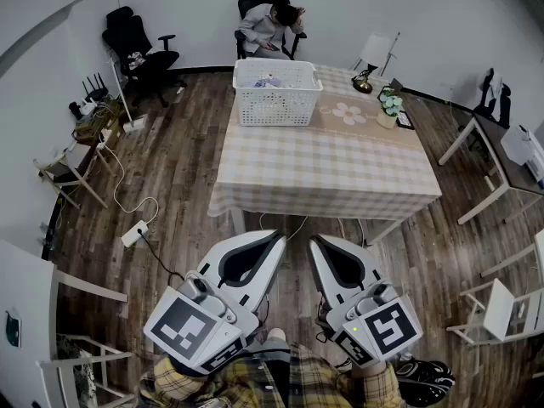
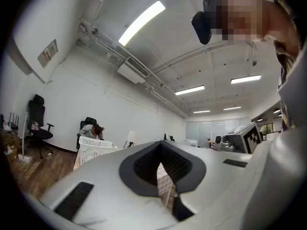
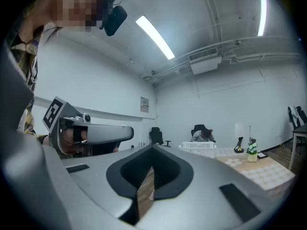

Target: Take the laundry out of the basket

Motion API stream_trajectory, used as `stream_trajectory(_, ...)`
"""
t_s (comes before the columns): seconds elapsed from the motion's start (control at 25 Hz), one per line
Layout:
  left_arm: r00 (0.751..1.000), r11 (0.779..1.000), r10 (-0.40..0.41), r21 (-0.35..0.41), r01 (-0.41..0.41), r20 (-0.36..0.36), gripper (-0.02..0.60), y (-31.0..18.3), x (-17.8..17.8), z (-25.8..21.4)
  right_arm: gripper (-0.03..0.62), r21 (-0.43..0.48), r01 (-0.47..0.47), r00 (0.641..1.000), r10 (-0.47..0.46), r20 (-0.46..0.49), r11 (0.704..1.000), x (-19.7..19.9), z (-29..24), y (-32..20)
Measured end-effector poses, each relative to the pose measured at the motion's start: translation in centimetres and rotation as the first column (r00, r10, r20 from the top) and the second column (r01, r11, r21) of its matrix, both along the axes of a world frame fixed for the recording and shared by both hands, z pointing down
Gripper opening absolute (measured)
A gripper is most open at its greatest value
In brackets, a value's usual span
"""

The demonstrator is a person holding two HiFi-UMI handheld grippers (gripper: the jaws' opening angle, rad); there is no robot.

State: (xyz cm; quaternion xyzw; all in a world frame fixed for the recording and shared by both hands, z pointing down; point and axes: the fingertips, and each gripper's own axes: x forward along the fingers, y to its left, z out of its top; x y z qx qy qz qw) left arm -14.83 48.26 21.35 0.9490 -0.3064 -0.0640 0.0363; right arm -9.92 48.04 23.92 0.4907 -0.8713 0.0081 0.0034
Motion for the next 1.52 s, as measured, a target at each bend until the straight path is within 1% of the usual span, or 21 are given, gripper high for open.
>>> stream_trajectory(0.28,1.000,1.000,-0.014,0.009,0.013,0.003,0.009,0.6,0.1,-0.2,0.008,0.013,-0.006,1.000,0.006,0.008,1.000,0.6,-0.4,0.7)
stream_trajectory(0.56,0.999,0.999,-0.048,0.012,0.048,0.005,0.008,1.2,0.7,-0.2,0.008,0.020,-0.011,1.000,0.011,0.006,1.000,2.4,-0.4,1.6)
stream_trajectory(0.8,0.996,0.996,-0.085,0.006,0.085,0.007,0.008,2.3,1.8,0.5,0.008,0.013,0.011,1.000,-0.010,-0.004,1.000,3.9,0.3,2.6)
stream_trajectory(0.96,0.994,0.994,-0.106,0.002,0.106,0.011,0.008,2.3,1.7,0.9,0.008,0.009,0.013,1.000,-0.013,0.002,1.000,4.4,0.8,2.5)
stream_trajectory(1.24,0.990,0.990,-0.140,-0.006,0.140,0.012,0.008,-0.8,0.9,1.5,0.008,-0.012,0.034,0.999,-0.034,-0.004,0.999,3.9,1.8,-0.5)
stream_trajectory(1.52,0.991,0.991,-0.133,-0.006,0.133,0.013,0.008,-7.2,-0.4,1.8,0.008,-0.014,0.024,1.000,-0.024,-0.003,1.000,2.7,2.2,-6.7)
